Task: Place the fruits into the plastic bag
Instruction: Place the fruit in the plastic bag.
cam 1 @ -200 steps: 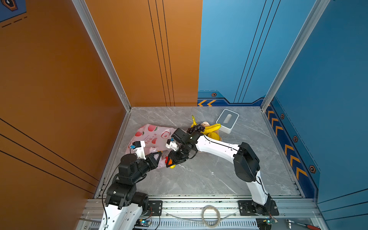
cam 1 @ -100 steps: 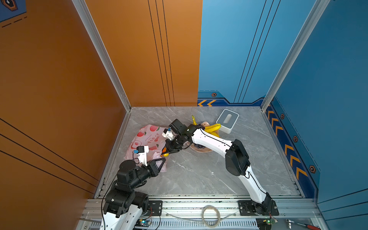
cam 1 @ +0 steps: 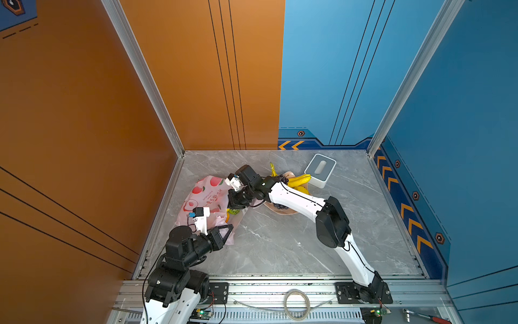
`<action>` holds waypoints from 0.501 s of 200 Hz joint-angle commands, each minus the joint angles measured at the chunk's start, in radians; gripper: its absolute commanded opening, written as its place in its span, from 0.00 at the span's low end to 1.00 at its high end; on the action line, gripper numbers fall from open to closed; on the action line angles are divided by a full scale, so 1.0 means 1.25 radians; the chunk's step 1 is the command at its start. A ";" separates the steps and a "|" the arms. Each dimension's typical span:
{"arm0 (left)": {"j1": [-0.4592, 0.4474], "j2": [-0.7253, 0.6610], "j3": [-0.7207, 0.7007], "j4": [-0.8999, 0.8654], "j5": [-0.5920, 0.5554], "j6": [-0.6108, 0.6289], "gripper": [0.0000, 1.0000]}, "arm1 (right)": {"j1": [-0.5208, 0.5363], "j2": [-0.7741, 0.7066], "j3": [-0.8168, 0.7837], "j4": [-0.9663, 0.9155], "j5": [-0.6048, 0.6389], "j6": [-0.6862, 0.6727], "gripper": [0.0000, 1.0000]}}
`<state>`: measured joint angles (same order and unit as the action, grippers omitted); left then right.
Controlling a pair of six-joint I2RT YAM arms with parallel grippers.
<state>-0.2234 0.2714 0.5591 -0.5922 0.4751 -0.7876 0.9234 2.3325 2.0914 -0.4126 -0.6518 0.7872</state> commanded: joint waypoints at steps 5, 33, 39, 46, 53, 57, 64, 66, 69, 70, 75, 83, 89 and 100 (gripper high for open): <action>-0.005 0.010 0.001 0.028 -0.028 -0.012 0.00 | 0.014 0.069 -0.006 0.209 -0.006 0.120 0.34; -0.007 -0.005 -0.015 0.049 -0.037 -0.036 0.00 | 0.026 0.120 0.005 0.364 -0.017 0.205 0.34; -0.007 -0.007 -0.018 0.051 -0.038 -0.040 0.00 | 0.030 0.130 0.009 0.383 -0.015 0.217 0.34; -0.007 -0.007 -0.021 0.054 -0.038 -0.043 0.00 | 0.034 0.143 0.019 0.394 -0.013 0.225 0.34; -0.007 -0.009 -0.024 0.056 -0.041 -0.046 0.00 | 0.036 0.159 0.033 0.400 -0.010 0.232 0.34; -0.007 -0.010 -0.024 0.057 -0.042 -0.046 0.00 | 0.039 0.168 0.041 0.400 -0.010 0.236 0.34; -0.007 -0.009 -0.024 0.058 -0.048 -0.047 0.00 | 0.043 0.187 0.059 0.400 -0.009 0.242 0.34; -0.007 -0.009 -0.024 0.058 -0.048 -0.048 0.00 | 0.044 0.192 0.063 0.400 -0.009 0.243 0.35; -0.007 -0.012 -0.024 0.059 -0.050 -0.049 0.00 | 0.046 0.199 0.071 0.400 -0.009 0.245 0.35; -0.007 -0.013 -0.024 0.059 -0.051 -0.050 0.00 | 0.046 0.201 0.073 0.399 -0.009 0.246 0.35; -0.007 -0.012 -0.025 0.063 -0.053 -0.053 0.00 | 0.049 0.213 0.084 0.399 -0.008 0.249 0.36; -0.007 -0.013 -0.027 0.070 -0.056 -0.058 0.00 | 0.053 0.231 0.101 0.396 -0.005 0.251 0.37; -0.007 -0.013 -0.029 0.076 -0.058 -0.062 0.00 | 0.056 0.243 0.111 0.391 -0.003 0.253 0.38; -0.007 -0.013 -0.036 0.090 -0.062 -0.074 0.00 | 0.059 0.259 0.125 0.383 0.003 0.251 0.42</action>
<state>-0.2237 0.2691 0.5369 -0.5365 0.4225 -0.8509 0.9825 2.6213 2.1834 0.0246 -0.6575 1.0649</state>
